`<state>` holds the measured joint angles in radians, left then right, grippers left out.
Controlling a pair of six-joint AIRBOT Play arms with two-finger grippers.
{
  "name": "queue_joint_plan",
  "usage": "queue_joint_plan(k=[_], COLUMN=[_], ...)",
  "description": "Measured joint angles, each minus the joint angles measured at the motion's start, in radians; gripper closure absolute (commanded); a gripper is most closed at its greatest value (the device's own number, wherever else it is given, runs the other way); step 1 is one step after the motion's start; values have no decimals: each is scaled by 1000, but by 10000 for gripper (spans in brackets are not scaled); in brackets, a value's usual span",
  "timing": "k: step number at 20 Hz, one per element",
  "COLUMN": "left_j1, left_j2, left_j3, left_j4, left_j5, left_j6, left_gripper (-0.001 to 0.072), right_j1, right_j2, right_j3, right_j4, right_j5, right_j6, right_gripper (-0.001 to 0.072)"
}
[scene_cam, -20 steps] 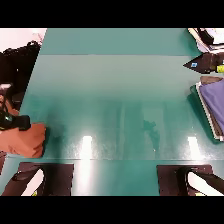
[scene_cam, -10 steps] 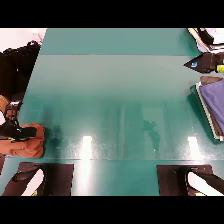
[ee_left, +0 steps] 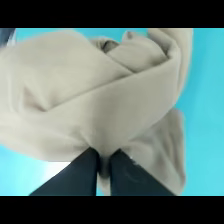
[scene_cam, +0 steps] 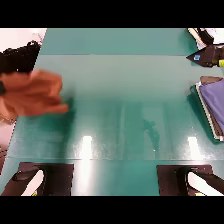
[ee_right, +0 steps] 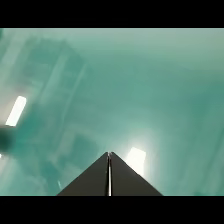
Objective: Fold the shirts.
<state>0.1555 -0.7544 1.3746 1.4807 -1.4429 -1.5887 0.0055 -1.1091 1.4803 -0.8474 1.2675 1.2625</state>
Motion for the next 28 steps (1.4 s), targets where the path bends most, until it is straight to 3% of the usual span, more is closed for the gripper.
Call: queue_joint_plan(k=[5, 10, 11, 12, 13, 18, 23, 28], left_j1=[-257, -571, -635, -701, -756, -874, -710, -528], left_j2=[-49, -248, -299, -356, -410, -609, -685, -834], left_j3=[190, 229, 232, 234, 236, 238, 237, 229], left_j4=[-53, -67, -69, -72, -75, -52, -39, -221], left_j5=[48, 39, 38, 41, 55, 126, 202, 235], left_j6=[-17, -31, -32, -30, -25, 43, 68, 152], left_gripper=[686, 680, 575, 212, 96, 100, 100, 101], right_j1=[0, 0, 0, 0, 0, 0, 0, 0], right_j2=[0, 1, 1, 1, 1, 1, 0, -16], right_j3=[127, 261, 282, 296, 307, 328, 332, 332], right_j4=[8, 10, 10, 10, 10, 10, 8, 8], right_j5=[-55, -72, -72, -70, -65, 2, 71, 129], right_j6=[0, 0, 0, 0, 0, 0, 0, 2], right_gripper=[694, 694, 694, 694, 693, 694, 694, 694])
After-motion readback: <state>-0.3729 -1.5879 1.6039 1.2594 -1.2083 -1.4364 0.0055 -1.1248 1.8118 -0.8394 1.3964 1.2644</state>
